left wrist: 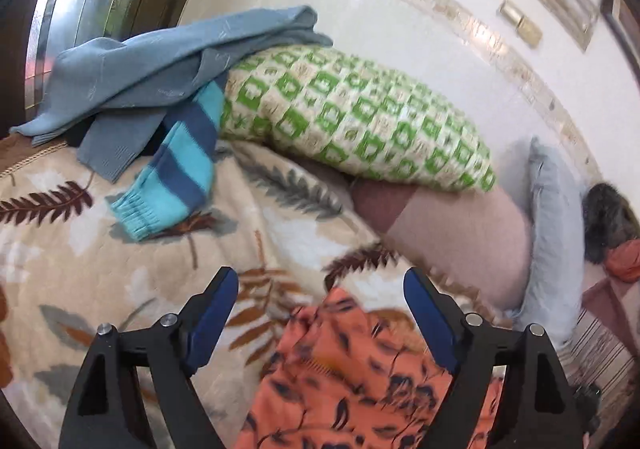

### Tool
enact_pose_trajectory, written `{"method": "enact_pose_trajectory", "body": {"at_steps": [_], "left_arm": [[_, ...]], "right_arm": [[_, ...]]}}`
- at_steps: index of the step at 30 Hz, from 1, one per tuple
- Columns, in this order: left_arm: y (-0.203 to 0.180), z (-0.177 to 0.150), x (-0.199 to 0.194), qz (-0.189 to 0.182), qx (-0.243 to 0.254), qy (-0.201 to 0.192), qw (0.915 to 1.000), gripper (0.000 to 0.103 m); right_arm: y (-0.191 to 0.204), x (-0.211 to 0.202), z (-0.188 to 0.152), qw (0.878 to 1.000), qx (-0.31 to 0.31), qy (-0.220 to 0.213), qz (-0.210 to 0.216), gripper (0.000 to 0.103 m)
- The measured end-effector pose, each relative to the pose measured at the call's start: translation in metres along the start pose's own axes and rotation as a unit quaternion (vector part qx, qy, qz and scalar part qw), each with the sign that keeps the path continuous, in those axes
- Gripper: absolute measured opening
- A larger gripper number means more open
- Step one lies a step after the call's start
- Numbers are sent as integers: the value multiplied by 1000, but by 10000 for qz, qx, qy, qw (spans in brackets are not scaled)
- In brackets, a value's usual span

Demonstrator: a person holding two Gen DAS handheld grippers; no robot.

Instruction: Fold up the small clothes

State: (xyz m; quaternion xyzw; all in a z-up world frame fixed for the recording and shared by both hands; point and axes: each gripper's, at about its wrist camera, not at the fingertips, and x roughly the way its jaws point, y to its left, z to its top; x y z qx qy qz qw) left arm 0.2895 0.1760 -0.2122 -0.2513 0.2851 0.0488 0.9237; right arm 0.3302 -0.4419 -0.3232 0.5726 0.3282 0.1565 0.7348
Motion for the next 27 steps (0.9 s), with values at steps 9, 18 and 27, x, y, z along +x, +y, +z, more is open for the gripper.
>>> {"method": "enact_pose_trajectory", "body": {"at_steps": [9, 18, 27], "left_arm": [[-36, -81, -29, 240, 591, 591, 9962, 85], [-57, -131, 13, 966, 2004, 1201, 9675, 85], [-58, -131, 36, 1191, 2099, 1377, 9606, 85]], "right_arm": [[59, -40, -21, 9932, -723, -837, -371, 81], [112, 116, -176, 9028, -3168, 2206, -1894, 57], [120, 248, -144, 8657, -3498, 1642, -3182, 55]]}}
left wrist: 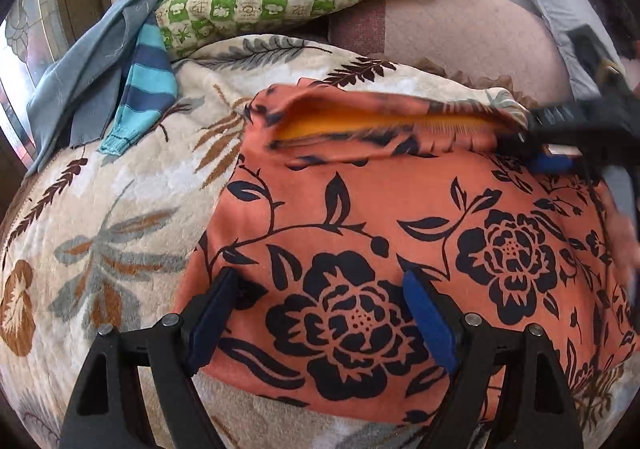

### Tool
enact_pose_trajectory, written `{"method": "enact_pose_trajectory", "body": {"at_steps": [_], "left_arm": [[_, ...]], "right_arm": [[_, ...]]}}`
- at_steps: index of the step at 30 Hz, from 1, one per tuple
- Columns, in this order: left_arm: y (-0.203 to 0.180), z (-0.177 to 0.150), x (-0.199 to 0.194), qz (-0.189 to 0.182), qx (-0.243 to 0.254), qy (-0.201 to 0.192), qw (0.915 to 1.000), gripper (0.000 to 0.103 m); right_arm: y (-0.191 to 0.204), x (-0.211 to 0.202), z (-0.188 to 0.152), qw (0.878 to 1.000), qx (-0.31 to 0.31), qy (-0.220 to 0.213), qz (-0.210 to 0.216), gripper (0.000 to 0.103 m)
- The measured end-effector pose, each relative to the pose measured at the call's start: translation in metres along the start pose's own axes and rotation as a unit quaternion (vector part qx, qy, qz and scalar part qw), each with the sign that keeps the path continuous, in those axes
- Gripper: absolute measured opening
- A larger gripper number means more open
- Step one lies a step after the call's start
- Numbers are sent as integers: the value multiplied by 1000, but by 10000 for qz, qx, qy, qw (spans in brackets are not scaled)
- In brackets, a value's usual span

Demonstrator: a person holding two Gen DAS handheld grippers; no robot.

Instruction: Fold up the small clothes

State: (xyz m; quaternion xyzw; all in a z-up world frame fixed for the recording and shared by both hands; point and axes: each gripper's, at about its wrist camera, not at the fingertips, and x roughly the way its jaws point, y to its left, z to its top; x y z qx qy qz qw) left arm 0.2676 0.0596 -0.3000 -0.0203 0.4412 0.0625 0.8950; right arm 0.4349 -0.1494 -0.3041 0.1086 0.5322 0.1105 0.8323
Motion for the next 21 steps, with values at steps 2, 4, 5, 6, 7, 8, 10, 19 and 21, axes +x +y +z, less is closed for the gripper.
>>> {"method": "enact_pose_trajectory", "body": {"at_steps": [2, 4, 5, 6, 7, 8, 10, 19, 21], "left_arm": [[5, 4, 0, -59, -101, -19, 9999, 85], [12, 9, -2, -95, -250, -62, 9996, 85], [17, 10, -4, -118, -342, -87, 9993, 85], [21, 12, -4, -142, -430, -103, 9989, 85], [26, 15, -4, -166, -510, -110, 9985, 85], [31, 17, -4, -169, -600, -127, 9980, 85], [41, 21, -3, -130, -783, -196, 9967, 85], [77, 20, -1, 72, -1590, -40, 9872, 85], [80, 19, 2, 186, -1643, 33, 9862, 85]], "right_arm": [[-11, 2, 27, 9987, 395, -332, 26, 55], [-17, -9, 41, 9956, 664, -655, -21, 55], [-14, -17, 44, 9943, 716, -787, 56, 55], [-12, -26, 42, 9934, 674, -914, 186, 55], [-9, -36, 36, 9925, 566, -1062, 206, 55], [-4, -43, 29, 9925, 430, -1139, 106, 55], [0, -55, 11, 9927, 166, -1192, -45, 55], [-118, -48, -43, 9865, 1362, -533, -731, 44], [-136, -46, -42, 9816, 1611, -594, -834, 20]]}}
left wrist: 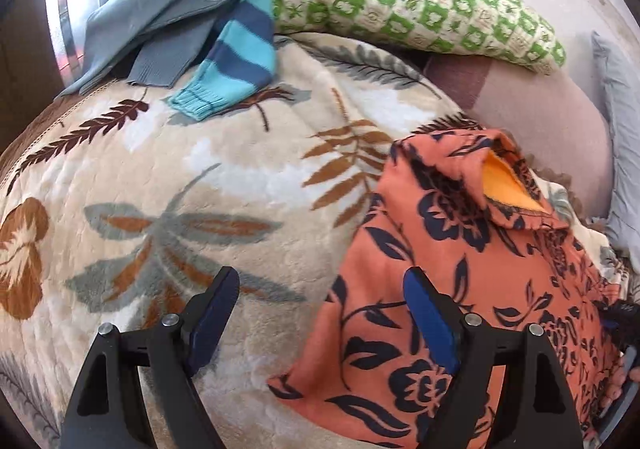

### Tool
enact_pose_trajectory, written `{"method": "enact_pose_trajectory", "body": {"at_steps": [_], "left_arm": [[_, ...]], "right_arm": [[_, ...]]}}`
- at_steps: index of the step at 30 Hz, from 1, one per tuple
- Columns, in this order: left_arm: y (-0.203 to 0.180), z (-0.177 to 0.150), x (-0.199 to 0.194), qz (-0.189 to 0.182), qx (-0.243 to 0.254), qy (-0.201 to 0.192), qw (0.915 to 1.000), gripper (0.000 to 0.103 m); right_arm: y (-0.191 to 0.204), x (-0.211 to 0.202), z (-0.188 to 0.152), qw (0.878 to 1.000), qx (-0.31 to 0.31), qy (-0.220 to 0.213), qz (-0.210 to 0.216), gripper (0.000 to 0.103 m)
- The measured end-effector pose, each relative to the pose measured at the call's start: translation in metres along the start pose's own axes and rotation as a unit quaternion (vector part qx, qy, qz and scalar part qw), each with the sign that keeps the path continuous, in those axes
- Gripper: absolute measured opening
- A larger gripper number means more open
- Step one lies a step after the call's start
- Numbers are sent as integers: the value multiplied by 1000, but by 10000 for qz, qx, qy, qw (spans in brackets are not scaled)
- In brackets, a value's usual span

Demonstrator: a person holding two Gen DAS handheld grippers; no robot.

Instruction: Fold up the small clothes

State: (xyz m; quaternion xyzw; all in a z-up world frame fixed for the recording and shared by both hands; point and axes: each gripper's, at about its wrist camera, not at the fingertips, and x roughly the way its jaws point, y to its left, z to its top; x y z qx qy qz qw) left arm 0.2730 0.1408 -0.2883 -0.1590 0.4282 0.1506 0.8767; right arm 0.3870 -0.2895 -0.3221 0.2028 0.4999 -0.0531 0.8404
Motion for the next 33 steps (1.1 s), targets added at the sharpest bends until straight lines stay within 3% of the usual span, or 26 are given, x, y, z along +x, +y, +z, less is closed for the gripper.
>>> {"method": "enact_pose_trajectory", "body": {"at_steps": [2, 5, 8, 11, 13, 16, 20, 23, 29, 33], "left_arm": [[7, 3, 1, -12, -150, 34, 9999, 85], [18, 9, -3, 59, -382, 9, 9993, 85], [27, 13, -5, 106, -529, 7, 9985, 85], [29, 14, -3, 109, -504, 108, 9986, 85], [27, 14, -1, 48, -453, 177, 9988, 85], [21, 15, 1, 6, -299, 210, 9993, 85], [19, 19, 2, -45, -219, 194, 9996, 85], [17, 22, 2, -84, -198, 118, 9997, 85], [-8, 16, -5, -128, 394, -23, 9991, 85], [-25, 5, 14, 550, 1063, 145, 9927, 85]], "right_arm": [[15, -15, 1, 9999, 62, -63, 96, 25], [83, -32, -16, 9941, -892, -90, 618, 25], [169, -29, -57, 9698, -2017, 376, 1321, 25], [236, -7, -98, 9486, -2743, 703, 1415, 25], [270, 8, -105, 9478, -2967, 447, 1081, 25], [295, 28, -74, 9644, -2453, 125, 980, 25], [285, 45, -29, 9851, -1301, 226, 1105, 25], [261, 21, -20, 9847, -1112, -50, 1343, 25], [192, -42, -51, 9778, -1515, -81, 1444, 25], [140, -75, -96, 9763, -1642, -51, 1410, 25]]}}
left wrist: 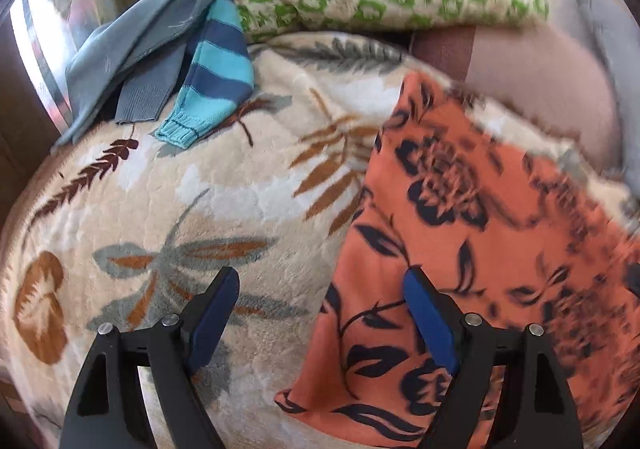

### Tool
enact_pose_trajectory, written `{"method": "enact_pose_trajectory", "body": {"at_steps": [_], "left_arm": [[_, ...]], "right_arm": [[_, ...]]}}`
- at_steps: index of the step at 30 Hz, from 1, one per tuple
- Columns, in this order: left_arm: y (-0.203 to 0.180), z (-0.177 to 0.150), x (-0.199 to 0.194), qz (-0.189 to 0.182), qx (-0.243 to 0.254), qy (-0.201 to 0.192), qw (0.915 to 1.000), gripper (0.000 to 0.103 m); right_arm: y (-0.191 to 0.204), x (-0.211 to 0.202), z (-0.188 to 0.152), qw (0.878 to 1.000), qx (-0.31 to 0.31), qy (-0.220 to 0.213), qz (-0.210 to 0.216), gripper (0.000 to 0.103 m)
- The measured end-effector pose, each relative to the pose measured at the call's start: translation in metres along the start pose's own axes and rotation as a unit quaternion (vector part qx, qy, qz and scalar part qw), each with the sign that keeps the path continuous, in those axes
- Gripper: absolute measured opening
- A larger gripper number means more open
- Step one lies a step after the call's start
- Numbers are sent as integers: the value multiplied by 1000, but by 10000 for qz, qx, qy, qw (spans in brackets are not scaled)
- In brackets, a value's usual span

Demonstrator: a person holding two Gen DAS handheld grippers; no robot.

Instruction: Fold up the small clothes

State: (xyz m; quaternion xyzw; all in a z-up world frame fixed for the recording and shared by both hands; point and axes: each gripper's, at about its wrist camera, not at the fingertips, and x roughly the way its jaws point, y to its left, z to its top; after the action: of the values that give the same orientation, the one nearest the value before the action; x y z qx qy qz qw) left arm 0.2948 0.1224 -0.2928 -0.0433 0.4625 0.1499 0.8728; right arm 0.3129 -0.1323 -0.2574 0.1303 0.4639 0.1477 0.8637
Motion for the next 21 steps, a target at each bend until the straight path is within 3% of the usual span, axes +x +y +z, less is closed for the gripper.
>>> {"method": "enact_pose_trajectory", "body": {"at_steps": [2, 5, 7, 11, 14, 16, 18, 21], "left_arm": [[-1, -3, 5, 81, 27, -11, 10000, 86], [-4, -4, 1, 207, 156, -123, 9996, 87], [-3, -5, -2, 200, 218, -197, 9994, 87], [28, -5, -18, -6, -389, -267, 9989, 86], [58, -17, -31, -96, -918, -251, 9954, 86], [74, -28, -36, -180, -1259, -113, 9918, 86], [83, -40, -40, -391, -1485, 29, 9881, 86], [78, -62, -49, -601, -1590, 142, 9853, 85]], "right_arm": [[-8, -2, -27, 9999, -22, 163, -15, 25], [-18, 20, -64, 9975, -193, 549, -393, 25], [-28, 13, -78, 9998, -143, 33, -131, 25], [-36, 5, -63, 9992, 181, 210, 271, 27], [-40, -13, -56, 9965, 366, -171, 731, 26], [-35, -8, -58, 9963, 295, 42, 807, 26], [-29, 15, -65, 9965, 95, 563, 610, 27], [-20, 18, -66, 9974, -346, 487, 395, 27]]}}
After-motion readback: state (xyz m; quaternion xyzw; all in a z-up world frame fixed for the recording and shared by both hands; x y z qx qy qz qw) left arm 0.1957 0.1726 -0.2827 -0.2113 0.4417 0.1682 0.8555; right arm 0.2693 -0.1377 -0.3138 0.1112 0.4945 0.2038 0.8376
